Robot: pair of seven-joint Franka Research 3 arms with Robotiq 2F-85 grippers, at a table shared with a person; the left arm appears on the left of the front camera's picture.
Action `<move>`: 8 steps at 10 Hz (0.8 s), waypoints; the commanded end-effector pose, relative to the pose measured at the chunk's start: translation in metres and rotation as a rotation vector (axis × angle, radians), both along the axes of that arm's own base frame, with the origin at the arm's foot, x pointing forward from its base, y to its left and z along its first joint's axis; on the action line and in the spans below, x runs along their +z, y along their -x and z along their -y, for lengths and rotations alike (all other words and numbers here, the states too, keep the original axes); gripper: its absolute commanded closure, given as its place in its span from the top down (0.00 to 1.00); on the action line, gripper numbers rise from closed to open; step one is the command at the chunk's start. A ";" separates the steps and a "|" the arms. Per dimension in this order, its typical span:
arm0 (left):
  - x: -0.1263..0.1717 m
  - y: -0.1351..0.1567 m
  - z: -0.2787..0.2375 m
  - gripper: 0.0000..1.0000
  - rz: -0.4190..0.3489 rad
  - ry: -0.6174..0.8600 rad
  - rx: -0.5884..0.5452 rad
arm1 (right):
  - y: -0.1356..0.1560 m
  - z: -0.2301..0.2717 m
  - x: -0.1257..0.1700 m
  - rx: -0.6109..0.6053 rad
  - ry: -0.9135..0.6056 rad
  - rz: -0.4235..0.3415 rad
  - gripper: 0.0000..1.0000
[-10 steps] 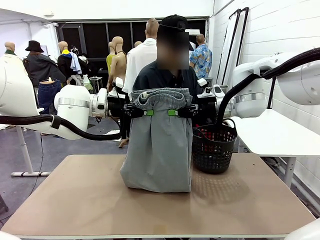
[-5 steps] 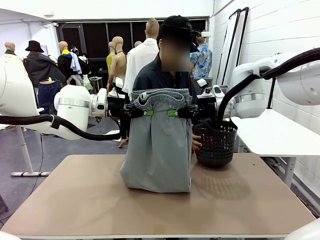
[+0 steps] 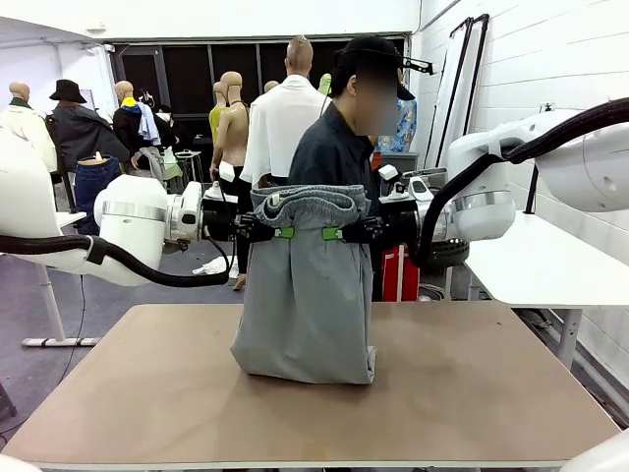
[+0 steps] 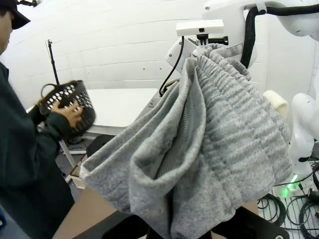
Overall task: Fold the training pants.
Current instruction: Fold the Training pants in half.
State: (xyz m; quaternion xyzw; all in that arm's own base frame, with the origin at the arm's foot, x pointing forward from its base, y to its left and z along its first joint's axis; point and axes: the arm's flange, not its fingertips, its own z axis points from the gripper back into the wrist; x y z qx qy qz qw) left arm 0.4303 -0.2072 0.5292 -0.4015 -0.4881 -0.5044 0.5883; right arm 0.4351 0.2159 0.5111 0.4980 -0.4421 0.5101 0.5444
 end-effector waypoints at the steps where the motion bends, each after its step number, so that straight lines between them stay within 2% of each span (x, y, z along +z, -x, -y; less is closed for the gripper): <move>1: -0.002 0.019 -0.004 0.00 -0.074 0.018 -0.011 | 0.004 -0.006 -0.012 0.000 0.021 -0.060 0.00; 2: -0.008 0.024 -0.003 0.00 -0.099 0.018 -0.017 | 0.005 -0.006 -0.018 0.005 0.020 -0.081 0.00; 4: -0.012 0.015 0.001 0.00 -0.125 0.030 0.001 | -0.003 -0.011 -0.019 0.014 0.018 -0.088 0.00; 6: 0.001 -0.004 0.008 0.00 -0.101 0.049 0.008 | -0.022 -0.017 -0.005 0.035 0.031 -0.042 0.00; 8: 0.022 -0.018 0.018 0.00 -0.071 0.043 -0.010 | -0.039 -0.022 0.023 0.049 0.057 0.014 0.00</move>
